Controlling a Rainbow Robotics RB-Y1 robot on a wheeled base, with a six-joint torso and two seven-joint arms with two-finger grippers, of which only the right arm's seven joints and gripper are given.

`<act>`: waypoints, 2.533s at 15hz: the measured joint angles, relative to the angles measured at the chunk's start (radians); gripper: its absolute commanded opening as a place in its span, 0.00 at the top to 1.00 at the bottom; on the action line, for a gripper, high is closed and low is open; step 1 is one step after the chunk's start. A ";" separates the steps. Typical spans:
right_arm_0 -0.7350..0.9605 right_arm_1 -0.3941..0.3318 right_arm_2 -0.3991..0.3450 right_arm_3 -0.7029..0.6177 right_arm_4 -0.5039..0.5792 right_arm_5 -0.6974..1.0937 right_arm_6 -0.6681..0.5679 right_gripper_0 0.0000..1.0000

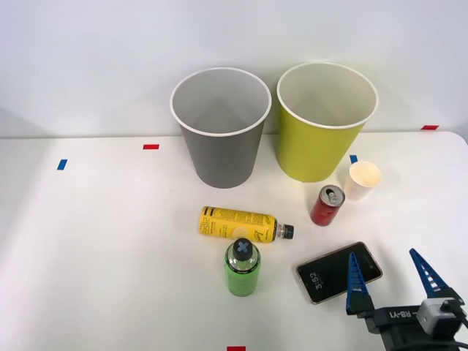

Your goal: Put cans in the gray bin, plastic bottles in the light green bin

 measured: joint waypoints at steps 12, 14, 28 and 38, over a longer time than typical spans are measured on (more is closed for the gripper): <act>-0.395 0.080 0.006 0.335 -0.007 0.020 0.001 0.00; -0.431 0.064 0.014 0.339 -0.011 0.068 -0.002 0.00; -0.517 -0.039 0.066 0.340 -0.060 0.128 -0.025 0.00; -0.542 -0.043 0.073 0.340 -0.061 0.171 -0.021 0.16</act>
